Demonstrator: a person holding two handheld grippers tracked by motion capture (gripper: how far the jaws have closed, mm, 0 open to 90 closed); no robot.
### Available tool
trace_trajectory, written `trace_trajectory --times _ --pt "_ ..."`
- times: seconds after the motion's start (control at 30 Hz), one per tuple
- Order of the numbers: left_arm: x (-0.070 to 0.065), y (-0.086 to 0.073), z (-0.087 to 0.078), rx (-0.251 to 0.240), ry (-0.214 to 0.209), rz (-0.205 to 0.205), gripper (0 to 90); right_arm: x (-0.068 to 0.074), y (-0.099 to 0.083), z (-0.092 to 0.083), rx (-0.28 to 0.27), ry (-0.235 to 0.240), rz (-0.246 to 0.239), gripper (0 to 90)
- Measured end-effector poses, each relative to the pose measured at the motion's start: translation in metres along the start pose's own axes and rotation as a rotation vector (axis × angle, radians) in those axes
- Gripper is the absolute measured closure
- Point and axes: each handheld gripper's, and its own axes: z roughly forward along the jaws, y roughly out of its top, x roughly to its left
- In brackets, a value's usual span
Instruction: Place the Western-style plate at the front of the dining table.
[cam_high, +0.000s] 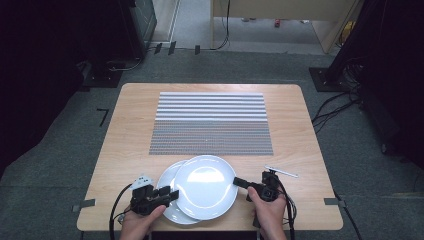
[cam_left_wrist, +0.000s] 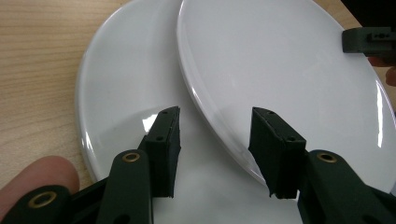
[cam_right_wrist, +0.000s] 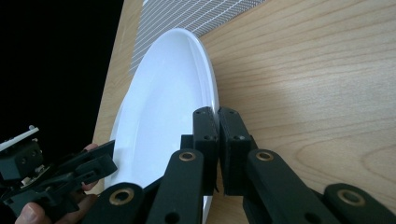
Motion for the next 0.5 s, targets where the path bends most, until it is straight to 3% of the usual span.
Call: trace_trajectory --times 0.23,0.5 --pt "-0.0013 0.0002 0.0044 0.004 -0.039 -0.028 56.7 -0.0002 -0.0027 0.0016 -0.021 0.003 -0.002 87.4" --pt "0.0014 0.0009 0.0047 0.001 -0.033 -0.066 64.9 0.0001 -0.0062 0.0027 -0.048 0.006 0.026 87.9"
